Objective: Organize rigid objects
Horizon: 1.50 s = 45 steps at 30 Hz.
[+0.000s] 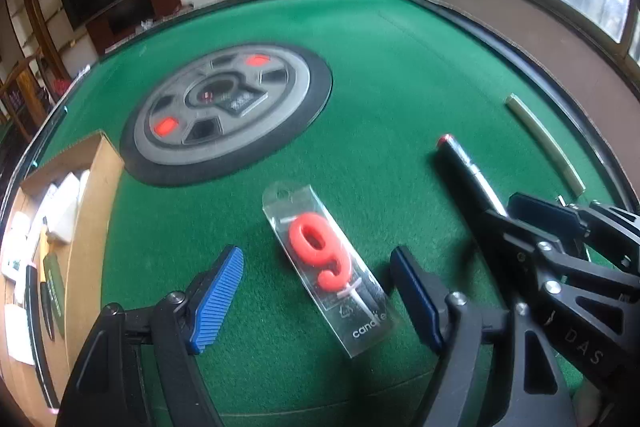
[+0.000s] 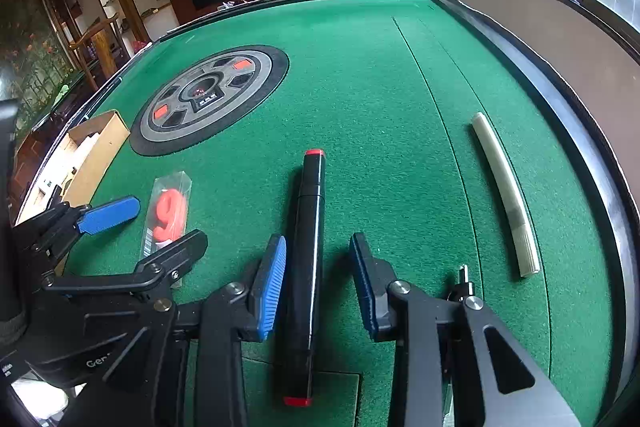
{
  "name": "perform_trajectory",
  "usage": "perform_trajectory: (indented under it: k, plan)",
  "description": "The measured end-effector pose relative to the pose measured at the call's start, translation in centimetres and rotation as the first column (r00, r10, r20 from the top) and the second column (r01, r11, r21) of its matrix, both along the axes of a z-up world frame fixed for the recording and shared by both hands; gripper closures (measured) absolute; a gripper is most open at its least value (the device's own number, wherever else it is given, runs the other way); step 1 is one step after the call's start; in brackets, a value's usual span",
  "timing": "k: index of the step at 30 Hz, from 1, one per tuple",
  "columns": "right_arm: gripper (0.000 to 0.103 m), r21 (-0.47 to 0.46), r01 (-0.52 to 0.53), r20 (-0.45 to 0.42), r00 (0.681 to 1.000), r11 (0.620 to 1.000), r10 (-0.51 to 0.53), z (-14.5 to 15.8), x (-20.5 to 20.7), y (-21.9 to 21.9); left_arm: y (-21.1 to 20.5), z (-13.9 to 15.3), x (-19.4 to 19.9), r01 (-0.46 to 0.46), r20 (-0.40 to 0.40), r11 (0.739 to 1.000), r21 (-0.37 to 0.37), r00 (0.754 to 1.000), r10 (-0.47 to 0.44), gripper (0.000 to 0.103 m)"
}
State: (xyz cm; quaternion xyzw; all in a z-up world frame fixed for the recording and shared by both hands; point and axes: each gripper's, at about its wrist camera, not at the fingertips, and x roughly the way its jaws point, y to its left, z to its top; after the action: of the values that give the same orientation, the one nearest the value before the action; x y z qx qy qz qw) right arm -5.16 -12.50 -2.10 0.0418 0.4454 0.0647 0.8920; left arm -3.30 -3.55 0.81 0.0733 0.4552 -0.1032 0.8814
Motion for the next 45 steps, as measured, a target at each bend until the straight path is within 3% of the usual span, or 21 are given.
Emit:
perform_trajectory:
  k: [4,15,16,18,28,37,40,44,45]
  plan:
    - [0.064,-0.001,-0.012,0.000,1.000,1.000,0.012,0.0,0.1,0.3,0.8,0.0,-0.3,0.018,-0.022,0.999,-0.038,1.000,-0.019,0.044]
    - [0.059,-0.004,-0.017,0.005,1.000,1.000,0.017,-0.1,0.2,0.6,0.3,-0.1,0.0,0.019,0.016,0.998,-0.053,1.000,-0.018,0.047]
    - [0.058,-0.001,-0.018,0.006,1.000,1.000,0.018,-0.1,0.2,0.6,0.3,-0.1,0.0,0.032,0.022,0.998,-0.056,0.999,-0.031,0.050]
    - [0.055,0.008,-0.023,0.007,1.000,1.000,0.023,-0.1,0.2,0.6,0.2,0.0,-0.3,0.062,0.033,0.996,-0.060,0.998,-0.060,0.075]
    - [0.052,0.034,-0.022,0.013,1.000,0.999,0.021,-0.2,0.4,0.3,2.7,2.1,-2.4,0.055,0.020,0.980,-0.190,0.998,-0.052,0.075]
    - [0.051,0.054,-0.016,0.017,1.000,0.998,0.015,-0.2,0.4,-0.1,8.3,5.9,-8.3,0.027,0.071,0.943,-0.331,0.997,-0.004,0.075]
    - [0.051,-0.001,-0.017,0.012,1.000,1.000,0.017,-0.3,0.4,0.5,11.2,6.5,-9.9,-0.006,0.087,0.936,-0.351,0.995,0.039,0.075]
    - [0.052,-0.178,-0.023,-0.003,1.000,0.984,0.023,-0.4,0.4,2.9,15.3,7.1,-12.1,-0.069,0.120,0.935,-0.348,0.986,0.118,0.075]
    - [0.052,-0.184,-0.015,-0.009,1.000,0.983,0.013,-0.4,0.3,3.1,16.3,7.2,-12.5,-0.085,0.127,0.932,-0.353,0.982,0.137,0.075]
